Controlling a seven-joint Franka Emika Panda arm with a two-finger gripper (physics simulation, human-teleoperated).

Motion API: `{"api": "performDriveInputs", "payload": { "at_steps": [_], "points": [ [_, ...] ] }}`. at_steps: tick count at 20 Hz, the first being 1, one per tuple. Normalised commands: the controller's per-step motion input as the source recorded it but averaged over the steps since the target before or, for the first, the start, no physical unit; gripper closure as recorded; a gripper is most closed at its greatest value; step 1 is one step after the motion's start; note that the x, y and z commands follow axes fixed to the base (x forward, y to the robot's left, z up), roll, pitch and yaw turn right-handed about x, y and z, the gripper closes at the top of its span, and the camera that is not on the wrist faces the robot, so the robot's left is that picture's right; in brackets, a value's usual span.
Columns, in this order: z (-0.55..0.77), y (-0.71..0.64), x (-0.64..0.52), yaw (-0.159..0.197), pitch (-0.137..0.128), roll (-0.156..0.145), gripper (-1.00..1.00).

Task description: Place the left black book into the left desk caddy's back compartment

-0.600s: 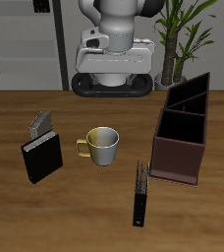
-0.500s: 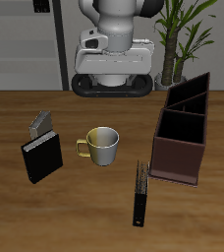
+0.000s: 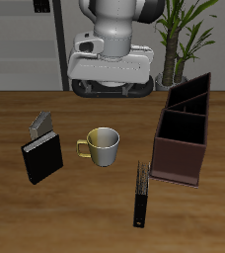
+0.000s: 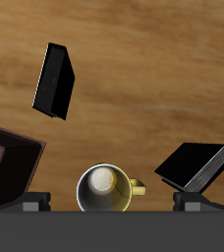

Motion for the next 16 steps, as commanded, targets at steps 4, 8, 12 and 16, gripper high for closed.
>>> {"api": "performDriveInputs", "payload": {
  "at_steps": [4,8,12,16],
  "points": [
    [0.0,0.01,0.48,-0.058,-0.013,-0.052,-1.0],
    [0.02,0.14,0.3,-0.043,-0.007,-0.038,-1.0],
    [0.04,0.32,0.34,-0.017,-0.007,-0.007,-1.0],
    [0.02,0.29,0.26,-0.035,0.0,-0.013,-1.0]
  ]
}}
